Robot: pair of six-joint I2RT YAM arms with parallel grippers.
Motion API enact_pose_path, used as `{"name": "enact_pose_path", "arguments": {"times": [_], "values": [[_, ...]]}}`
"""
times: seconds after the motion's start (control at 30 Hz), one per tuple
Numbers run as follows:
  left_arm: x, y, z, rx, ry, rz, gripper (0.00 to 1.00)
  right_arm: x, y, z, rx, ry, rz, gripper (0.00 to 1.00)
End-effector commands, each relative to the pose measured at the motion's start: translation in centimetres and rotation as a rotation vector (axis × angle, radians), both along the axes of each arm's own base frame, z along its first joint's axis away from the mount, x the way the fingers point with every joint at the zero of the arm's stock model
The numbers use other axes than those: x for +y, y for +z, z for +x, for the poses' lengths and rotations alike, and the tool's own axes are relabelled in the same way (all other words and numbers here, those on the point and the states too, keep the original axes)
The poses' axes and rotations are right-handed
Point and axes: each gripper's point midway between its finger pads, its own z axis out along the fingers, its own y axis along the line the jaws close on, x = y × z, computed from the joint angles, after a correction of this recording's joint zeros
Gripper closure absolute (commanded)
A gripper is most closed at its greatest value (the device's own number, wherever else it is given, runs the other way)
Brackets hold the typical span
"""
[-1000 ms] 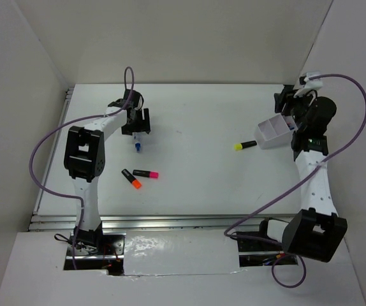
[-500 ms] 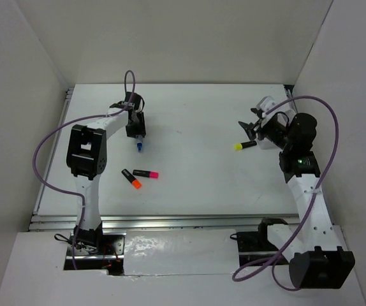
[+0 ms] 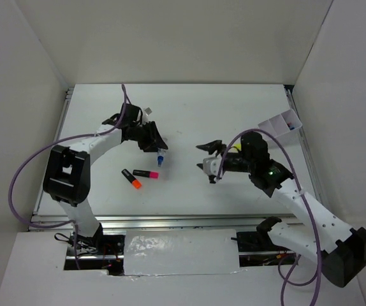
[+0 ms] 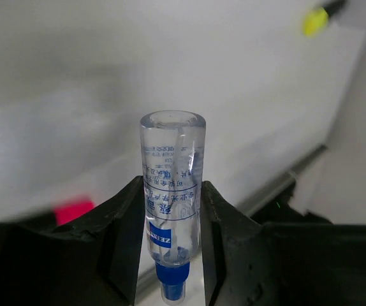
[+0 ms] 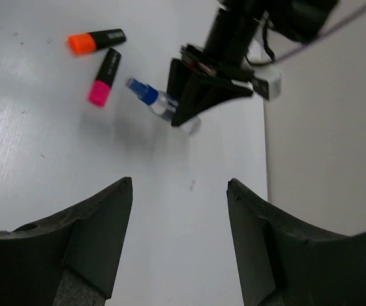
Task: Sort the stationery into containers
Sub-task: Pick up the stationery from the center of the board, then place the stationery in the storage box.
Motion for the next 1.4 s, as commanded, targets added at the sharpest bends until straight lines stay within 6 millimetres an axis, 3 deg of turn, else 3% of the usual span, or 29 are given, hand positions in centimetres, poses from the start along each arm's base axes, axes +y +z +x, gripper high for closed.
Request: {"name": "enact_pose_path", "arguments": {"times": [0.0,0.17,0.4,0.57,0.8,1.1,1.2,1.3,1.33,1.37], "values": [[-4.7,4.8,-3.5,0.04,-0.111,-0.308,1.0,3.1,-2.7,-2.4,-0.198,0.201,-0.137,0.32],[-6.3,4.7,-6.4,0.067,-0.17,-0.312,1.0,7.0,-5.9,-3.7,-0.344,0.311,-0.201,0.33],[-7.0,3.4,-8.3,0.152,-0.154,-0.316,1.0,10.0,-8.6,-2.8,-0.474,0.334,-0.275,0.36],[-7.0,3.2,-8.4,0.173,-0.145,-0.317,1.0,11.2,-9.8,-2.2,-0.486,0.329,-0.292,0.38],[-7.2,2.9,-8.5,0.191,-0.148,-0.318,1.0,12.1,-11.8,-1.9,-0.472,0.365,-0.338,0.48],[-7.2,2.6,-8.7,0.186,-0.148,-0.302,1.0,13.0,-11.4,-2.0,-0.481,0.375,-0.32,0.56],[-7.2,2.5,-8.5,0.188,-0.145,-0.297,1.0,13.1,-11.2,-2.2,-0.48,0.38,-0.313,0.62],[-7.3,2.5,-8.5,0.189,-0.147,-0.299,0.98,13.1,-11.2,-2.5,-0.461,0.379,-0.303,0.77],[-7.3,2.5,-8.4,0.186,-0.148,-0.299,0.95,13.1,-10.9,-2.6,-0.457,0.378,-0.294,0.89],[-7.3,2.6,-8.4,0.18,-0.152,-0.299,0.81,13.1,-10.8,-2.7,-0.454,0.374,-0.284,0.95]]}}
